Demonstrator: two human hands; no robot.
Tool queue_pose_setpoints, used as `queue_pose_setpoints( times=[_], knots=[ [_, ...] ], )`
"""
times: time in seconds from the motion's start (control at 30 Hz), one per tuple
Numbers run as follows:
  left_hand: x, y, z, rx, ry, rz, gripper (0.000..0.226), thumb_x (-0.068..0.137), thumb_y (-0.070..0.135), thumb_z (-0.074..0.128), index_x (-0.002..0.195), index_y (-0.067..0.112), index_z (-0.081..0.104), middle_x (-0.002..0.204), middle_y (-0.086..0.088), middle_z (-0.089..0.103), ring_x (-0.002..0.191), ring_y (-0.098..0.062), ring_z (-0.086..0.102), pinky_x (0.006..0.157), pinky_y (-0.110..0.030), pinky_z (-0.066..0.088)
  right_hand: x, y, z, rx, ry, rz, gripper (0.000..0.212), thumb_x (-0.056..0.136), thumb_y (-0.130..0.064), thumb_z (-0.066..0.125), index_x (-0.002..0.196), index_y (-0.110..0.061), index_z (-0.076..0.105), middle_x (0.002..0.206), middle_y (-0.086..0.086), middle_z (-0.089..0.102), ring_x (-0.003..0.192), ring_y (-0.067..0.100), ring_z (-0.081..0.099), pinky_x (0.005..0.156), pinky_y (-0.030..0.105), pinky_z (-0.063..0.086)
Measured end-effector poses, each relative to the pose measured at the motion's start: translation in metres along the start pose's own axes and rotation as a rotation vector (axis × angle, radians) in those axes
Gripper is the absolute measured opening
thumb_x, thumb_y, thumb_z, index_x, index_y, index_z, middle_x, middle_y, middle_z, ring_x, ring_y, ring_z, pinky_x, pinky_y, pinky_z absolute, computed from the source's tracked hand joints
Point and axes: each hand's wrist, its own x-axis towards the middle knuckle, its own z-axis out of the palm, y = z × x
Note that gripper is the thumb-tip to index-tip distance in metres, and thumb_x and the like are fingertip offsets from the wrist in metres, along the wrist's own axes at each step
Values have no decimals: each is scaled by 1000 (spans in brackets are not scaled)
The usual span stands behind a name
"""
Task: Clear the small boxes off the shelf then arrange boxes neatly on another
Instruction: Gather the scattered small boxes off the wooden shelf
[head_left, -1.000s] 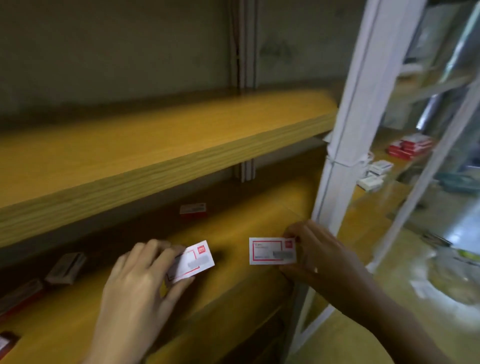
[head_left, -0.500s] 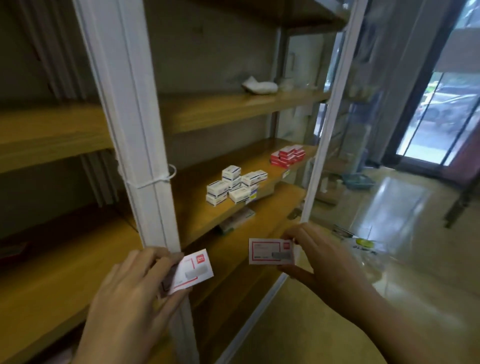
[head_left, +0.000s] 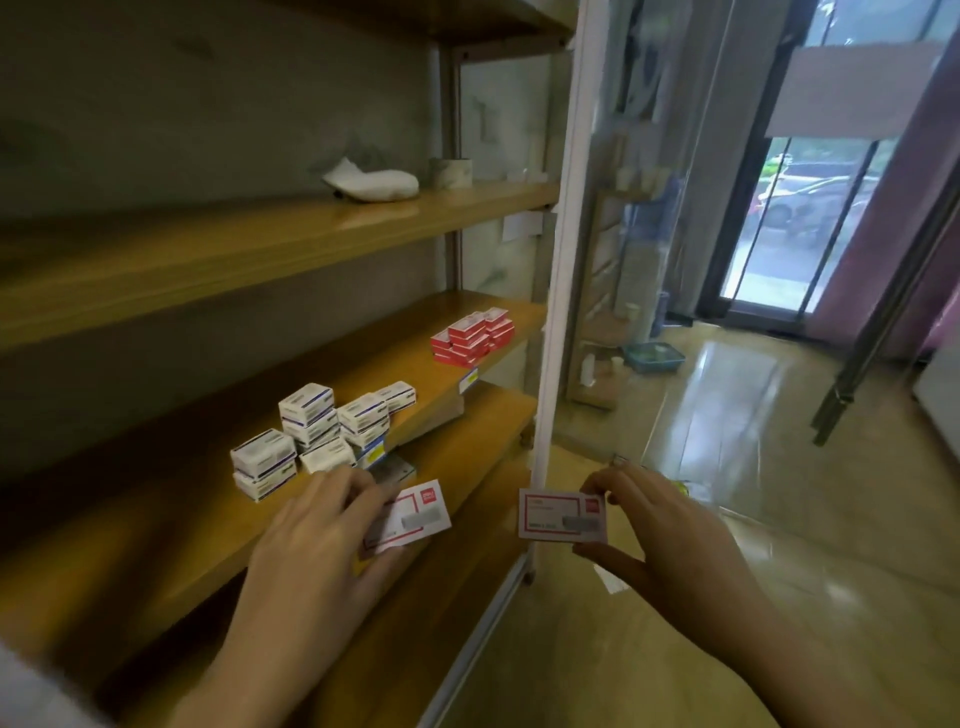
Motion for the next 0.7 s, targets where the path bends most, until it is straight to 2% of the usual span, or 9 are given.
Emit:
queue_pose_setpoints(
  times=[0.07, 0.13, 0.2, 0.27, 0.33, 0.43, 0.53, 0.6, 0.7],
  knots=[
    [33, 0, 16, -15, 41, 11, 52, 69, 34, 75, 117, 26, 57, 108, 4, 56, 97, -8, 43, 71, -21, 38, 20, 22, 4, -10, 5, 21, 41, 66, -57, 56, 99, -38, 44, 95, -19, 57, 75, -2, 52, 53, 5, 36],
    [69, 1, 31, -44, 73, 5, 51, 73, 36, 71, 121, 29, 53, 112, 7, 52, 99, -2, 34, 76, -22, 37, 46, 44, 9, -8, 20, 31, 40, 66, -59, 54, 98, -38, 44, 94, -21, 54, 75, -5, 46, 51, 0, 28],
    [107, 3, 43, -61, 87, 2, 50, 77, 39, 66, 124, 31, 49, 115, 10, 48, 102, -3, 35, 82, -23, 38, 74, 67, 15, -12, 20, 27, 41, 67, -65, 44, 100, -41, 43, 95, -25, 47, 78, -5, 44, 54, 1, 28],
    [147, 2, 53, -63, 103, 14, 48, 80, 40, 63, 124, 31, 47, 116, 9, 46, 104, -6, 38, 84, -22, 36, 107, 91, 17, -23, 32, 5, 47, 67, -69, 36, 102, -40, 45, 99, -24, 49, 82, -5, 45, 59, 3, 32],
    [183, 0, 63, -43, 118, 16, 48, 82, 43, 59, 126, 31, 44, 119, 10, 44, 107, -6, 39, 86, -21, 34, 140, 112, 19, -35, 61, -24, 47, 69, -66, 40, 103, -35, 49, 101, -17, 55, 81, -5, 45, 60, 4, 34],
    [229, -5, 79, -21, 134, -24, 50, 84, 46, 55, 129, 32, 40, 124, 10, 41, 112, -7, 37, 89, -20, 35, 185, 139, 31, -39, 51, -19, 44, 72, -54, 59, 109, -33, 47, 109, -15, 54, 84, -5, 44, 62, 7, 38],
    [264, -8, 93, -9, 129, -59, 52, 84, 47, 53, 132, 32, 37, 127, 11, 40, 114, -6, 37, 89, -19, 36, 220, 160, 47, -1, 20, -4, 46, 71, -50, 63, 111, -34, 45, 112, -15, 52, 84, -4, 46, 61, 8, 41],
    [285, -8, 100, 4, 116, -75, 52, 85, 46, 52, 132, 32, 36, 127, 11, 39, 115, -6, 36, 89, -18, 36, 243, 176, 54, 24, 11, -16, 47, 71, -51, 62, 111, -35, 44, 114, -14, 53, 89, -3, 47, 66, 10, 42],
    [314, -11, 110, 22, 107, -105, 50, 86, 45, 51, 132, 30, 37, 126, 10, 39, 114, -6, 35, 87, -18, 35, 280, 198, 64, 51, 5, -68, 50, 71, -63, 46, 114, -38, 42, 115, -16, 50, 94, -2, 48, 73, 20, 50]
  ],
)
